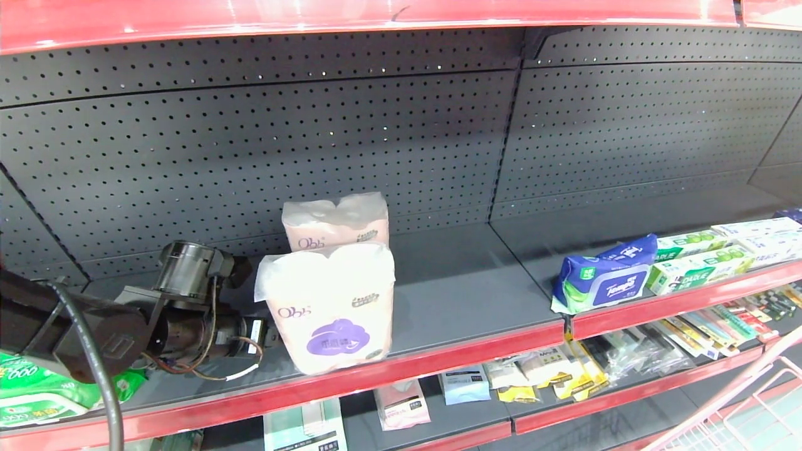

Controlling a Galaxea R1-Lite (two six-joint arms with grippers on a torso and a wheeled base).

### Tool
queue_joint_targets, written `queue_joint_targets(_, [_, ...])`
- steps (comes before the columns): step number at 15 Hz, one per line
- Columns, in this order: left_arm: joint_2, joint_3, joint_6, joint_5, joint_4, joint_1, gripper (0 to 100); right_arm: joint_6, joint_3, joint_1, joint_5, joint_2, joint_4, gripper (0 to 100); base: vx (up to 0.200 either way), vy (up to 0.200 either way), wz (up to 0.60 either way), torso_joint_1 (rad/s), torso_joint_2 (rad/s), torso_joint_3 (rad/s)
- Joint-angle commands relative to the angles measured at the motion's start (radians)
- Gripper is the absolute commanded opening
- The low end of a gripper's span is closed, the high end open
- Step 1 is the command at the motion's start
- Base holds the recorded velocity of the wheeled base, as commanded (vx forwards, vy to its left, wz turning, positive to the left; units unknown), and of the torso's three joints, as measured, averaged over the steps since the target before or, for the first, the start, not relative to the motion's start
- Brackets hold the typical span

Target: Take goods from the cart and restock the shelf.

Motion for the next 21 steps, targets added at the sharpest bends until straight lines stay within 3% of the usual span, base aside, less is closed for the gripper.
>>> queue_joint_targets(1, [-0.002, 0.000, -0.001, 0.000, 0.000, -0.008, 100, 0.000, 0.000, 0.001, 0.000, 0.001, 0.000, 100, 0.000, 0.000, 0.00, 0.000, 0.00, 0.000])
queue_joint_targets(21, [-0.012, -0.011, 0.001, 0.006, 0.004, -0.011, 100, 0.000, 0.000, 0.000, 0.000, 0.001, 0.000, 100, 0.000, 0.000, 0.00, 0.000, 0.00, 0.000])
